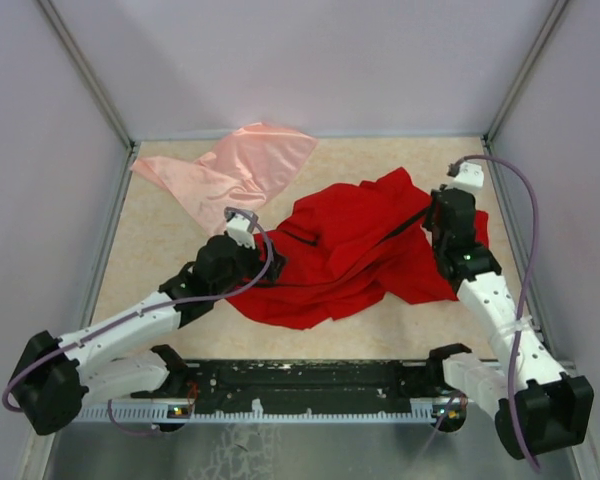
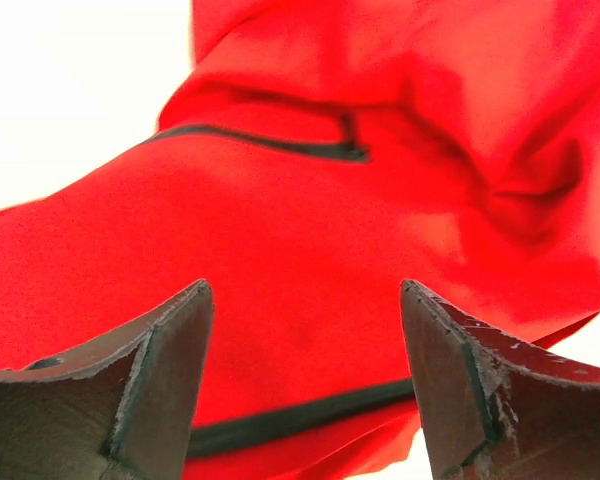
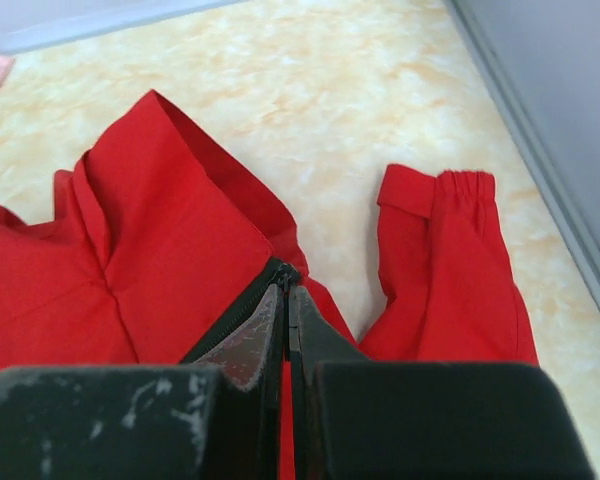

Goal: Zip up the jacket

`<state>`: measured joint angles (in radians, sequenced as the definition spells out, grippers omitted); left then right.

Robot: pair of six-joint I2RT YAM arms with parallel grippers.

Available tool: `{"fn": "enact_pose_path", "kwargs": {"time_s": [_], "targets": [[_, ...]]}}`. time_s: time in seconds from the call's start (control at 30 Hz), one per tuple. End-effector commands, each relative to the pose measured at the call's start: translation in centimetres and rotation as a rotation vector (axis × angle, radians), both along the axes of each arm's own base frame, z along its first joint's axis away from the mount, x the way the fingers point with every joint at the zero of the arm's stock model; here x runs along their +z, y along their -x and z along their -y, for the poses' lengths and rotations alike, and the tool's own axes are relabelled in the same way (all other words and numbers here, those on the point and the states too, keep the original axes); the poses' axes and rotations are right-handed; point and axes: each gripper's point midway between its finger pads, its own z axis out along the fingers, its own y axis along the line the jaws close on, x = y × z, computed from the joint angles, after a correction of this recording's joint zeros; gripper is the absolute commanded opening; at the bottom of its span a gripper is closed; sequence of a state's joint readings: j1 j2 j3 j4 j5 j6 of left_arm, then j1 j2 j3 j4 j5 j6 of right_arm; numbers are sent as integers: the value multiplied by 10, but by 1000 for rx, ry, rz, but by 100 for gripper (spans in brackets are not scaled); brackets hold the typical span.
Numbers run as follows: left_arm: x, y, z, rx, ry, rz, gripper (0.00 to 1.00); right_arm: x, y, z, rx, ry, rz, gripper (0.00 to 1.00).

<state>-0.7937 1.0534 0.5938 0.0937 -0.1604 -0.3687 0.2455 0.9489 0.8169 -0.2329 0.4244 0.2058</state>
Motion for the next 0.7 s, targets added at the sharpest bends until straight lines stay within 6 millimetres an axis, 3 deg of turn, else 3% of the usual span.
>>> {"fn": "enact_pose_path", "kwargs": {"time_s": [0.0, 0.13, 0.27, 0.47, 0.57, 0.67], "targets": [[-13, -8, -23, 84, 45, -21, 82, 0, -12, 33, -144, -57, 65, 0], [-29, -16, -44, 153, 51, -75, 83, -30, -10, 60, -228, -66, 25, 0], [-32, -18, -53, 192, 68, -99, 84, -47, -6, 56, -207, -117, 8, 22], [-16, -17, -64, 243, 125, -81, 87, -30, 8, 38, -117, -190, 58, 55], [2, -12, -68, 258, 178, -57, 89, -12, 20, 26, -45, -218, 100, 67], [21, -2, -73, 263, 232, -42, 92, 5, 38, 21, -6, -227, 143, 70]]}}
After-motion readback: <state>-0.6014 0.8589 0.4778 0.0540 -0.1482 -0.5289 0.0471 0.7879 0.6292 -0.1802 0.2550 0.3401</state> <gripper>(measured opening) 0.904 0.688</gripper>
